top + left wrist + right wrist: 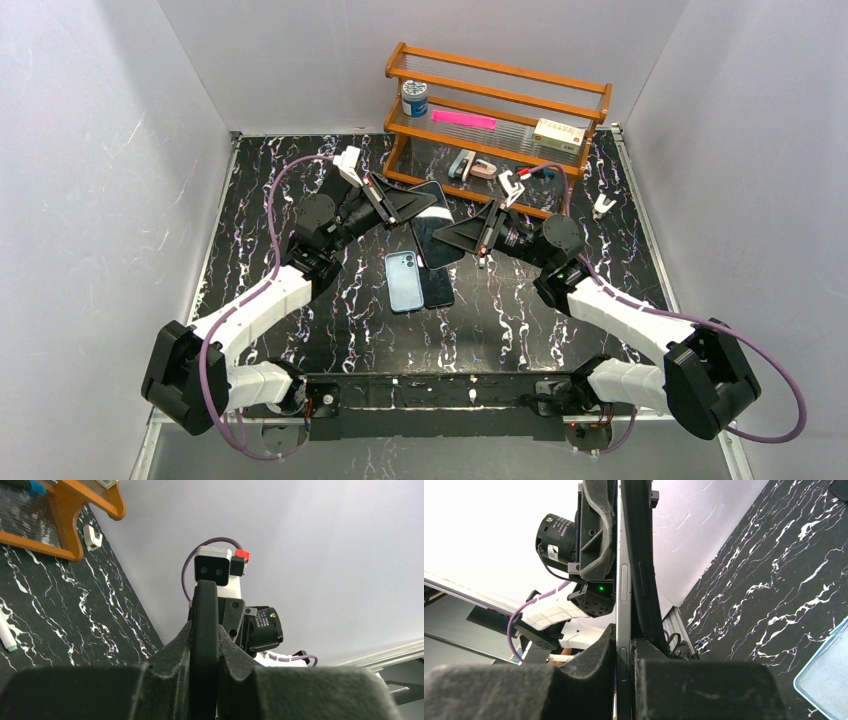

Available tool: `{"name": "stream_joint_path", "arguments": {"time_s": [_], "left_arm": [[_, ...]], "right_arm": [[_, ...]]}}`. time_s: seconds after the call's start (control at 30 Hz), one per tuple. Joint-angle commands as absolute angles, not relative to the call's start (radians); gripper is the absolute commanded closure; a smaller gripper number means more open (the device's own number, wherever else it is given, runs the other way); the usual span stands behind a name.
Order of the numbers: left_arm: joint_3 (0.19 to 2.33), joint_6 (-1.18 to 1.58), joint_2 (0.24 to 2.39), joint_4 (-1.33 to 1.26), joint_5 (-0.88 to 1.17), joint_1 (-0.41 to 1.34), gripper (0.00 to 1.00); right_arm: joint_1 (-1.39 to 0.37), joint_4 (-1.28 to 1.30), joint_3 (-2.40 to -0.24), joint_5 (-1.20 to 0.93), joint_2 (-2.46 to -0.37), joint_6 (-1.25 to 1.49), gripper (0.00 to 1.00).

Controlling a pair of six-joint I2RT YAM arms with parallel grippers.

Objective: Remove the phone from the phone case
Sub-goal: Remove the phone case from the phone.

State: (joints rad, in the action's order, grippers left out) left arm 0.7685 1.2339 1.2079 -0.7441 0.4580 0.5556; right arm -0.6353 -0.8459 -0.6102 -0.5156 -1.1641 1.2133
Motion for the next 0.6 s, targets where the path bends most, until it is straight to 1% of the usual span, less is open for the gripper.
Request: {"name": "stream_joint_path", "arguments": {"time_s": [0.0,0.07,0.13,0.17,0.2,0.27,0.33,0.37,0.57], "left_arm": [[0.829,1.142,1.175,-0.621,0.499,0.618,0.75],[0.841,1.094,1.158,-0.56,0.45,0.617,0.62],[0.85,1.042,1.136,-0.505,0.405,0.616,0.47],[0.854,1.024,1.124,-0.477,0.384,0.615,0.36],[0.855,1.007,1.111,-0.448,0.355,0.615,0.29],[0.85,0.993,1.084,-0.403,0.303,0.614,0.19],[0.833,0.99,1.06,-0.393,0.272,0.614,0.13],[0.825,0.99,1.051,-0.389,0.261,0.613,0.11],[0.787,0.988,1.025,-0.366,0.274,0.613,0.11]], "right_arm": [[-0.592,-0.956,-0.691,-0.475,-1.157,1.199,0.99],[-0.573,-0.953,-0.695,-0.485,-1.149,1.208,0.99],[-0.56,-0.943,-0.705,-0.493,-1.141,1.211,0.99],[-0.555,-0.935,-0.711,-0.496,-1.137,1.21,0.99],[-0.55,-0.928,-0.716,-0.494,-1.132,1.21,0.99],[-0.538,-0.908,-0.726,-0.488,-1.124,1.21,0.99],[-0.526,-0.892,-0.736,-0.48,-1.119,1.21,0.99],[-0.523,-0.886,-0.741,-0.476,-1.118,1.211,0.99],[-0.515,-0.871,-0.767,-0.448,-1.12,1.228,0.99]]}}
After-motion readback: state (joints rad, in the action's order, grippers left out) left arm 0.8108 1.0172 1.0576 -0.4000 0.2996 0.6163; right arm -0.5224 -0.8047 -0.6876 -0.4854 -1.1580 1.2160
